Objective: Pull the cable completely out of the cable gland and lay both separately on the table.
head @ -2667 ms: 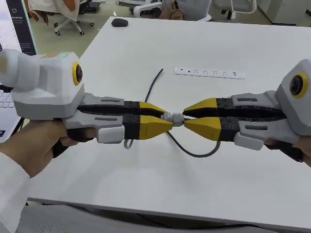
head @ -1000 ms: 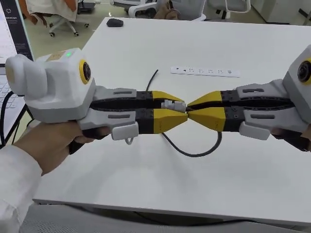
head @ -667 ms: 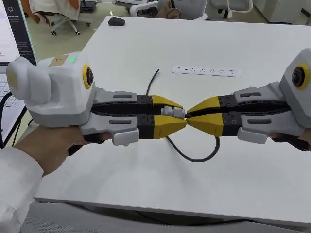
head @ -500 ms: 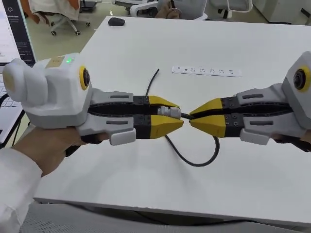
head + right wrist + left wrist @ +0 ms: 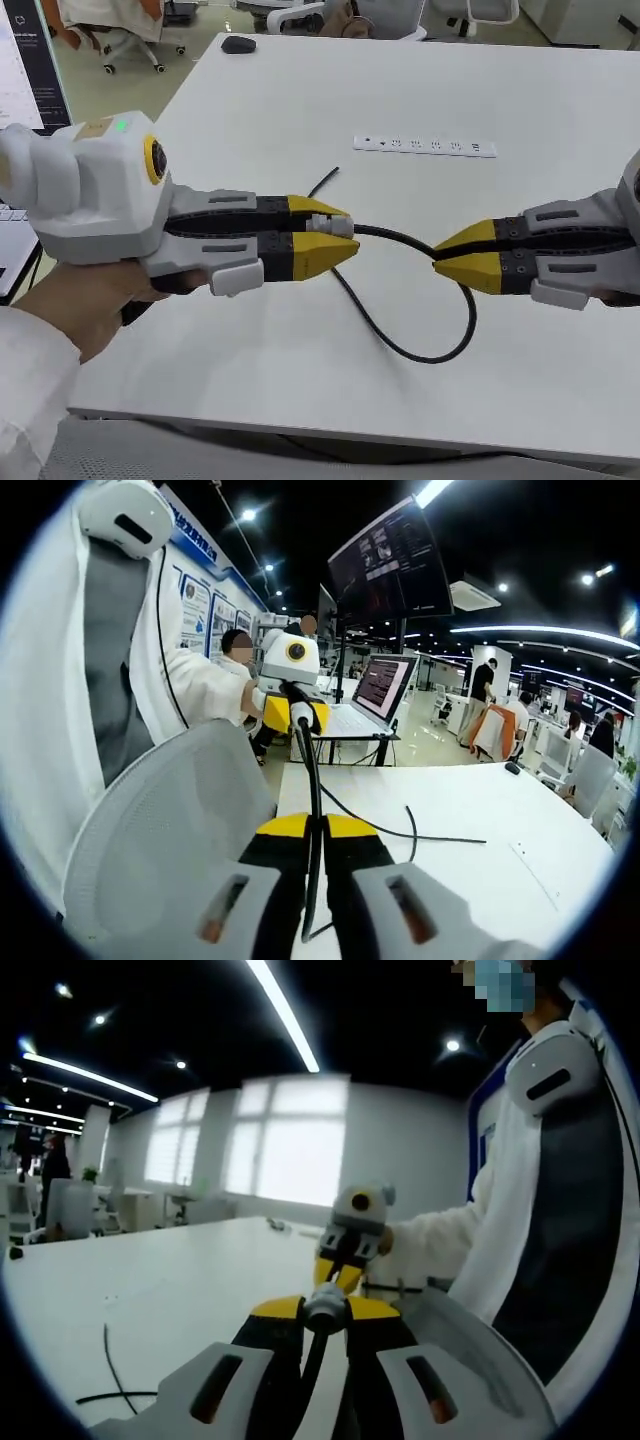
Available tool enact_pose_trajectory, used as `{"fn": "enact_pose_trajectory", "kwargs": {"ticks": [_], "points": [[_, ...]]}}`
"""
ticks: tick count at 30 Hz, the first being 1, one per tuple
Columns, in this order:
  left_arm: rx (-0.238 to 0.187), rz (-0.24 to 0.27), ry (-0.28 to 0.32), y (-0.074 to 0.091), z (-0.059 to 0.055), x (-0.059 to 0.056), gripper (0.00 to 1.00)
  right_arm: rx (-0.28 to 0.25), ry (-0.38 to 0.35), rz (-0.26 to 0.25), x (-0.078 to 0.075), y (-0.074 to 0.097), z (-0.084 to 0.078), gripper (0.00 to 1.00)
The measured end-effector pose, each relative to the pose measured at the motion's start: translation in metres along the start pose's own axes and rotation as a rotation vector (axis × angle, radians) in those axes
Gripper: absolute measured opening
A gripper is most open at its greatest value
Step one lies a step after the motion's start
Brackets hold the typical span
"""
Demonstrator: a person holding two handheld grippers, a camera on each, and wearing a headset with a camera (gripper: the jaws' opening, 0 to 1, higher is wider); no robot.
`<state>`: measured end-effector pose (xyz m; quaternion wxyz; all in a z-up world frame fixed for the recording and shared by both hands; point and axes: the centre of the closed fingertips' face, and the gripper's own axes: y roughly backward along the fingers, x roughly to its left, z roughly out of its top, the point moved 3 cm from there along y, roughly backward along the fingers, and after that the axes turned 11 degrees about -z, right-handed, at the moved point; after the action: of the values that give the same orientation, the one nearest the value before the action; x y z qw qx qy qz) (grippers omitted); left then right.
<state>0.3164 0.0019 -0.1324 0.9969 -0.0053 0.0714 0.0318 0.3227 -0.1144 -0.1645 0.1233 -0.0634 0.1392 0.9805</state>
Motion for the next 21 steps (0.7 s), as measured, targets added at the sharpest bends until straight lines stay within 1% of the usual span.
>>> {"fn": "enact_pose_trajectory", "kwargs": {"ticks": [8, 11, 15, 17, 21], "points": [[0.007, 0.002, 0.014, -0.001, -0.002, 0.001, 0.17, 0.042, -0.01, -0.024, -0.005, 0.009, -0.018, 0.02], [0.008, 0.006, 0.021, 0.0, -0.003, 0.002, 0.17, 0.055, -0.025, -0.043, -0.009, 0.015, -0.027, 0.02], [0.016, 0.011, 0.025, 0.0, -0.003, 0.002, 0.17, 0.061, -0.036, -0.053, -0.01, 0.018, -0.031, 0.02], [0.023, 0.014, 0.029, -0.001, -0.004, 0.003, 0.17, 0.063, -0.039, -0.056, -0.01, 0.018, -0.031, 0.02], [0.023, 0.024, 0.041, -0.002, -0.005, 0.005, 0.17, 0.068, -0.031, -0.062, -0.01, 0.018, -0.032, 0.02]]}}
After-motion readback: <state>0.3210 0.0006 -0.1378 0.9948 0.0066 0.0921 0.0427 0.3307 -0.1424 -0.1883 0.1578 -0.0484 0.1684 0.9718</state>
